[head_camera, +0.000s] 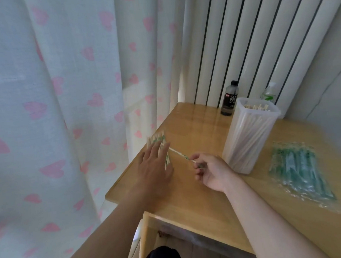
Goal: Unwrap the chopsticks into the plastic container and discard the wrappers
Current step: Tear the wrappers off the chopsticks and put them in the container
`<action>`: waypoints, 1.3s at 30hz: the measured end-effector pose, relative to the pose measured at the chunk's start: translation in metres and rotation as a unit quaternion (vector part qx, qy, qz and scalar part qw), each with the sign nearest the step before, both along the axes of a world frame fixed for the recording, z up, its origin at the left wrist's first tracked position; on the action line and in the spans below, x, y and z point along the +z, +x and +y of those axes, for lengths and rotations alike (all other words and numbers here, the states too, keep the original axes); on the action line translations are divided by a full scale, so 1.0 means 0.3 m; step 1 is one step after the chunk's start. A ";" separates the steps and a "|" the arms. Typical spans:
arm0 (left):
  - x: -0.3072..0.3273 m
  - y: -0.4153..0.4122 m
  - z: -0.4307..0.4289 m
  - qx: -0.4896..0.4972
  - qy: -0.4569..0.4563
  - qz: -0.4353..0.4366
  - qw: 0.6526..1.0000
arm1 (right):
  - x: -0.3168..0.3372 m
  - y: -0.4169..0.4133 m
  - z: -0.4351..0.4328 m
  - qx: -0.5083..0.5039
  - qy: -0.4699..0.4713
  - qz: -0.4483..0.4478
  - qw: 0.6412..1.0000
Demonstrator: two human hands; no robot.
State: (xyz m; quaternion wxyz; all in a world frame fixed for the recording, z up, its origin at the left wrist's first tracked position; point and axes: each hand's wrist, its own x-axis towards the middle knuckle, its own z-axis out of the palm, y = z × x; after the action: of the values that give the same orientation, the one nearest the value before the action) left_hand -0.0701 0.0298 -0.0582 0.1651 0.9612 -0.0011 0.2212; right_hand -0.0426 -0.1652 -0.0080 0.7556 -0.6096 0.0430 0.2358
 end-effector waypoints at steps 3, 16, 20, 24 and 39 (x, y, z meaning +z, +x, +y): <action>0.061 0.034 -0.059 -0.051 0.039 -0.050 0.997 | 0.074 -0.028 -0.092 -0.009 0.098 0.020 0.995; 0.200 0.079 -0.402 -0.214 0.044 -0.123 0.968 | 0.144 -0.056 -0.444 -0.152 0.152 -0.137 0.967; 0.224 0.070 -0.511 -0.203 0.055 -0.153 0.966 | 0.120 -0.082 -0.455 -0.172 0.120 -0.122 0.970; 0.231 0.063 -0.575 -0.208 0.041 -0.153 0.965 | 0.106 -0.092 -0.474 -0.167 0.129 -0.111 0.971; 0.241 0.071 -0.597 -0.209 0.076 -0.181 0.958 | 0.152 -0.090 -0.540 -0.224 0.141 -0.133 0.955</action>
State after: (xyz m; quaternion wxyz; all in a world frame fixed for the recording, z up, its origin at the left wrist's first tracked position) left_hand -0.0487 -0.1492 0.0140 0.1317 0.8931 -0.2487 0.3511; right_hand -0.0697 -0.3272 0.0376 0.8660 -0.4977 0.0446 -0.0191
